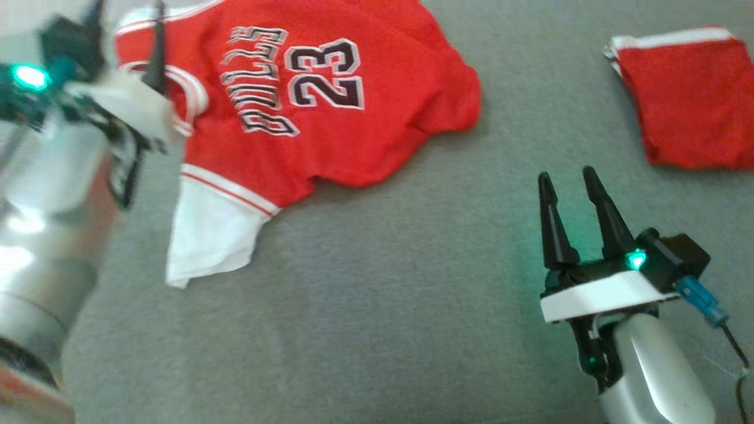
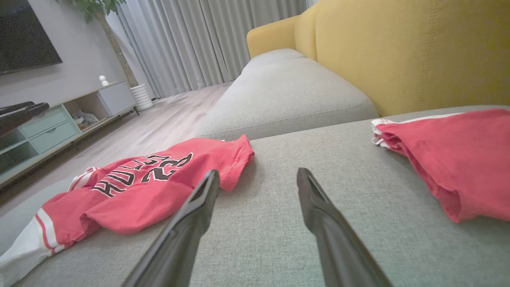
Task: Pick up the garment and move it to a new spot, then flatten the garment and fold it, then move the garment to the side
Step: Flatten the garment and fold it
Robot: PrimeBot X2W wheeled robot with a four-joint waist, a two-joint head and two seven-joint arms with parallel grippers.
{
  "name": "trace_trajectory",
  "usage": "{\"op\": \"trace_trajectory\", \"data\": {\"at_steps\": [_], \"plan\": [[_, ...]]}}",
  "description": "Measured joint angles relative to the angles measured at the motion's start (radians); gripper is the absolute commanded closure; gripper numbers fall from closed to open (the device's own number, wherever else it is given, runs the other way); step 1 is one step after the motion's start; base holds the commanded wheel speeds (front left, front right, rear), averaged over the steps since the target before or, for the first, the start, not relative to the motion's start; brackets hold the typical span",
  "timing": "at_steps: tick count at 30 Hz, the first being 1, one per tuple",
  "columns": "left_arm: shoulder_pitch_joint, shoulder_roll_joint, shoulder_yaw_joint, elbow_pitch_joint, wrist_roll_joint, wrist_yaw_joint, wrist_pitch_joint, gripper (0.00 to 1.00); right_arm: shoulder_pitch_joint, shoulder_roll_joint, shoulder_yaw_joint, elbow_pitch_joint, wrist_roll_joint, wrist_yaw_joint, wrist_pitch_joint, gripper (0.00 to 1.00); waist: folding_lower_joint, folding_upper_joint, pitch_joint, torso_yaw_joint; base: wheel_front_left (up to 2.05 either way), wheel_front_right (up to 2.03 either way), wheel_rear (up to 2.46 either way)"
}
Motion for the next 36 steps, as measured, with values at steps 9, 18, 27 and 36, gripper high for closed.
{"op": "trace_trajectory", "data": {"at_steps": [9,18,27,36], "plan": [[0.438,0.011,0.224,-0.491,0.055,0.160,-0.002,0.00,0.066,0.000,-0.056,0.012,-0.028,0.000,0.000,0.00,-0.0002,0.0000,-0.111,0.128,0.00,0.00,0.00],[0.831,-0.024,0.342,-0.781,0.176,0.235,-0.002,0.00,0.098,0.000,-0.067,0.017,-0.032,0.000,0.000,0.00,-0.0002,0.0001,-0.191,0.209,0.00,0.00,0.00],[0.960,-0.089,0.439,-0.824,0.271,0.218,-0.002,0.00,0.125,0.000,-0.065,0.021,-0.032,0.000,0.000,0.00,0.0000,0.0000,-0.189,0.216,0.00,0.00,0.00],[0.940,-0.144,0.478,-0.803,0.339,0.164,-0.002,0.00,0.018,0.000,-0.104,0.086,-0.053,0.000,0.026,0.00,0.0002,0.0000,-0.120,0.228,0.00,0.00,0.00]]}}
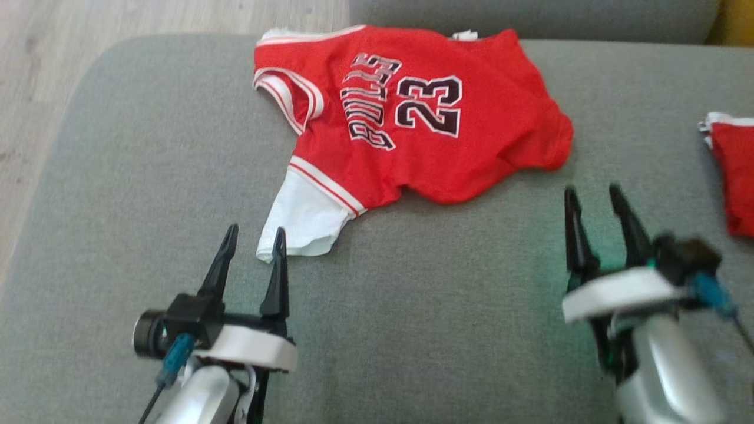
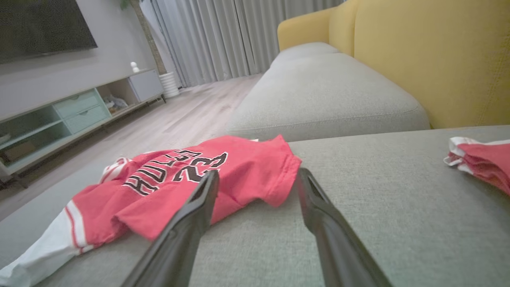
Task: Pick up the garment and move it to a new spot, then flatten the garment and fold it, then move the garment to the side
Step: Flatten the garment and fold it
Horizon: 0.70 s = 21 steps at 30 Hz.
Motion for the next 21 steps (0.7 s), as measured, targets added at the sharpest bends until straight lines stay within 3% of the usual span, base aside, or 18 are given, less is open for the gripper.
{"op": "trace_trajectory", "data": {"at_steps": [10,21], "plan": [[-0.053,-0.071,0.035,0.059,0.047,-0.055,0.000,0.00,-0.308,-0.002,-0.121,0.311,0.040,0.000,0.191,0.00,0.0001,0.0000,0.071,0.048,0.00,0.00,0.00],[-0.070,-0.114,0.081,0.090,0.095,-0.101,0.000,0.00,-0.477,-0.005,-0.128,0.574,0.115,0.000,0.226,0.00,0.0000,0.0000,0.107,0.089,0.00,0.00,0.00]]}}
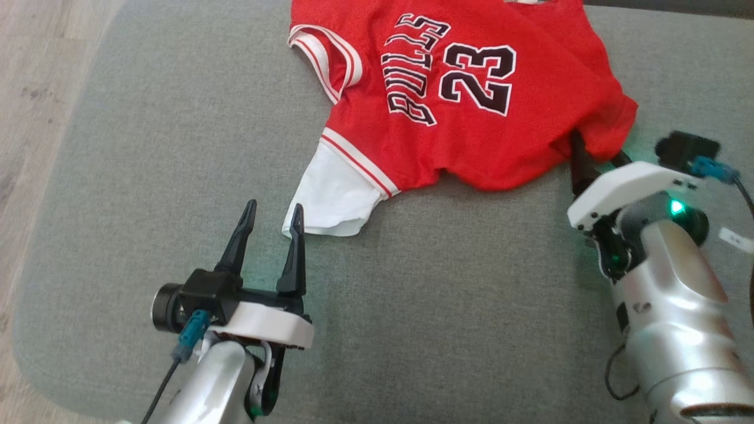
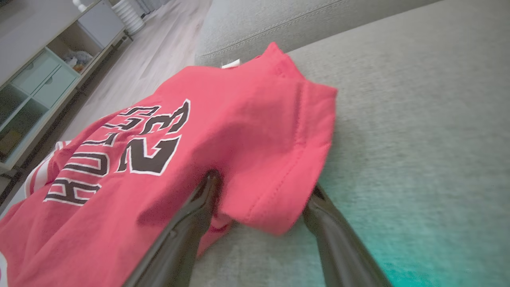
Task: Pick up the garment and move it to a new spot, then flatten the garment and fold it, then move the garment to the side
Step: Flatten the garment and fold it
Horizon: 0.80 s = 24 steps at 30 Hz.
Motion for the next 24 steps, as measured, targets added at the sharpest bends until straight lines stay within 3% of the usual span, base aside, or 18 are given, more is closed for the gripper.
{"op": "trace_trajectory", "data": {"at_steps": [1,2,3,12,24], "plan": [[0.000,-0.002,0.007,0.000,0.005,-0.003,0.000,0.00,-0.008,-0.003,0.022,0.007,0.008,0.000,0.004,0.07,0.0001,0.0000,0.003,0.000,0.00,0.00,0.00],[0.000,-0.005,0.017,0.000,0.008,-0.006,0.000,0.00,-0.016,-0.004,0.045,0.011,0.016,0.000,0.007,0.42,0.0001,0.0000,0.005,-0.002,0.00,0.00,0.00],[0.000,-0.005,0.021,0.001,0.013,-0.006,0.000,0.00,-0.025,-0.005,0.067,0.014,0.026,0.000,0.006,1.00,0.0000,0.0000,0.005,-0.005,0.00,0.00,0.00],[0.000,-0.015,0.054,0.023,0.031,-0.023,0.000,0.00,-0.054,-0.120,0.244,-0.018,0.062,0.000,-0.085,1.00,0.0000,0.0000,-0.032,-0.038,0.00,0.00,0.00],[0.057,-0.031,0.089,0.034,0.049,-0.040,0.000,0.00,-0.017,-0.253,0.383,-0.215,0.055,0.000,-0.129,1.00,-0.0002,0.0000,-0.137,-0.079,0.00,0.00,0.00]]}}
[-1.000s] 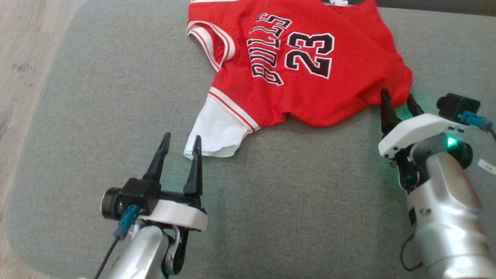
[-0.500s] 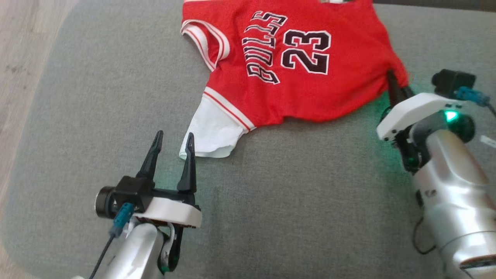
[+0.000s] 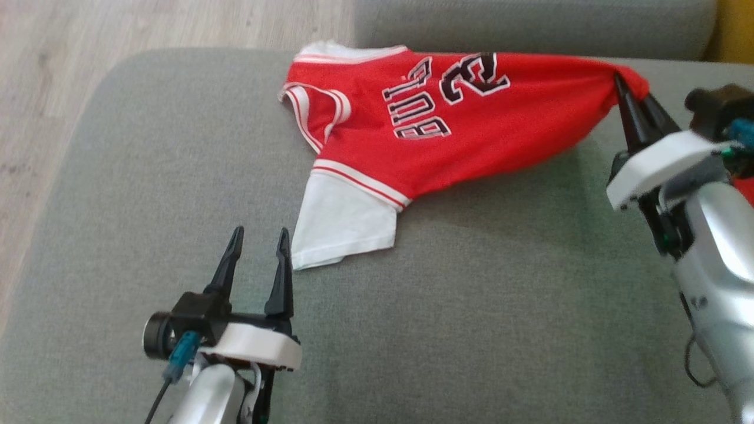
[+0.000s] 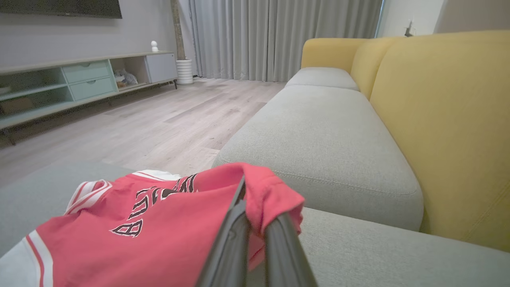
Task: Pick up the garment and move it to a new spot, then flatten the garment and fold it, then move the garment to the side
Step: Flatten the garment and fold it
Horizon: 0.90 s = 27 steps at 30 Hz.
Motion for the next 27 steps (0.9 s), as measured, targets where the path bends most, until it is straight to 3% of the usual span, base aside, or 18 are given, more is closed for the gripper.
{"op": "trace_trajectory", "data": {"at_steps": [8,17,22,27], "plan": [[0.050,0.000,0.027,-0.002,0.000,0.000,0.000,0.00,0.143,-0.040,-0.013,-0.205,-0.081,0.000,0.068,1.00,-0.0001,0.0000,-0.063,-0.012,0.00,0.00,0.00],[0.071,0.000,0.037,-0.021,0.009,-0.002,0.000,0.00,0.319,-0.060,-0.095,-0.471,-0.117,0.000,0.315,1.00,0.0001,0.0000,-0.036,-0.005,0.00,0.00,0.00],[0.041,-0.003,0.036,-0.021,0.018,-0.017,0.000,0.00,0.317,-0.060,-0.123,-0.473,-0.174,0.000,0.424,1.00,0.0002,0.0000,0.027,0.008,0.00,0.00,0.00],[-0.028,-0.011,0.030,-0.014,0.028,-0.028,0.000,0.00,0.214,-0.058,-0.131,-0.327,-0.238,0.000,0.488,1.00,0.0004,0.0000,0.094,0.025,0.00,0.00,0.00]]}}
